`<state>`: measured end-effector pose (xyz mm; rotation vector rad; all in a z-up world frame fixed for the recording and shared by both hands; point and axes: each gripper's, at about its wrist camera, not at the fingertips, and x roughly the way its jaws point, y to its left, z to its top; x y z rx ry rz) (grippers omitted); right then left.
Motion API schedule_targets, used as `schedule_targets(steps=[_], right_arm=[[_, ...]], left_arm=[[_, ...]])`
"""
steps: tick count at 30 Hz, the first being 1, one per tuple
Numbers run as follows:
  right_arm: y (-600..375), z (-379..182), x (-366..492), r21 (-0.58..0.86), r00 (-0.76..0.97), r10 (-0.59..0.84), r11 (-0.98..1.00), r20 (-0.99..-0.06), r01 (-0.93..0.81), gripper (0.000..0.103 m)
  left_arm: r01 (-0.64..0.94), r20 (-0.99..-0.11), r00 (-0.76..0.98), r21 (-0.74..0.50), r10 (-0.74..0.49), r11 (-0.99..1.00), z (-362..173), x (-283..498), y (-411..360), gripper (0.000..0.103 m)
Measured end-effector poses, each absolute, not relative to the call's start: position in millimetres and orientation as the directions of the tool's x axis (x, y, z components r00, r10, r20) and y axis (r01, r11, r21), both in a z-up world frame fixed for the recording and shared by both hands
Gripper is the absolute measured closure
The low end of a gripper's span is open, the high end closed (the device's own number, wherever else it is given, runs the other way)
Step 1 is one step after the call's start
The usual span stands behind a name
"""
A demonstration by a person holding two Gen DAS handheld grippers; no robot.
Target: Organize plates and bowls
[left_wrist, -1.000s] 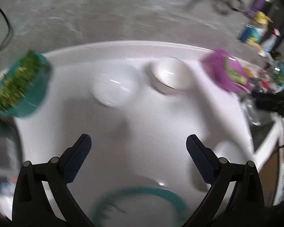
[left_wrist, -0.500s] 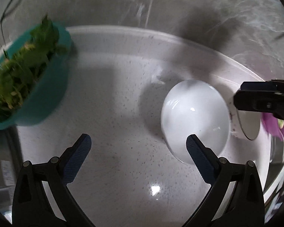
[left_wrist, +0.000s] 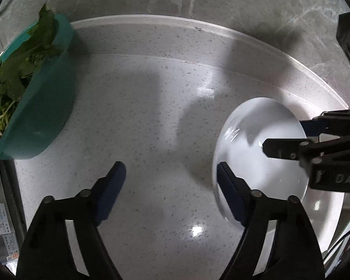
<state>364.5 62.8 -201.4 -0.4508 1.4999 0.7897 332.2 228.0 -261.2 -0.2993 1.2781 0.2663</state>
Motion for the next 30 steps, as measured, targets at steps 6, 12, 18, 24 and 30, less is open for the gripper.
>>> schedule_targets(steps=[6, 12, 18, 24, 30], right_arm=[[67, -209, 357, 0.176, -0.093, 0.157, 0.673, -0.983, -0.718, 0.071], [78, -210, 342, 0.127, -0.060, 0.125, 0.637, -0.990, -0.760, 0.087], [79, -210, 341, 0.131, -0.054, 0.137, 0.647, -0.989, -0.751, 0.087], [66, -203, 350, 0.148, -0.057, 0.157, 0.666, -0.986, -0.731, 0.089], [56, -191, 359, 0.170, -0.067, 0.175, 0.683, -0.982, -0.711, 0.090]], left_arm=[[-0.323, -0.958, 0.287, -0.116, -0.019, 0.939, -263, 345, 216, 0.079], [-0.311, -0.957, 0.285, -0.154, -0.063, 0.938, -264, 349, 209, 0.088], [-0.304, -0.955, 0.288, -0.156, -0.065, 0.940, -263, 349, 206, 0.089], [-0.309, -0.955, 0.282, -0.176, -0.087, 0.934, -258, 338, 213, 0.090], [-0.300, -0.955, 0.278, -0.184, -0.099, 0.936, -247, 338, 209, 0.090]])
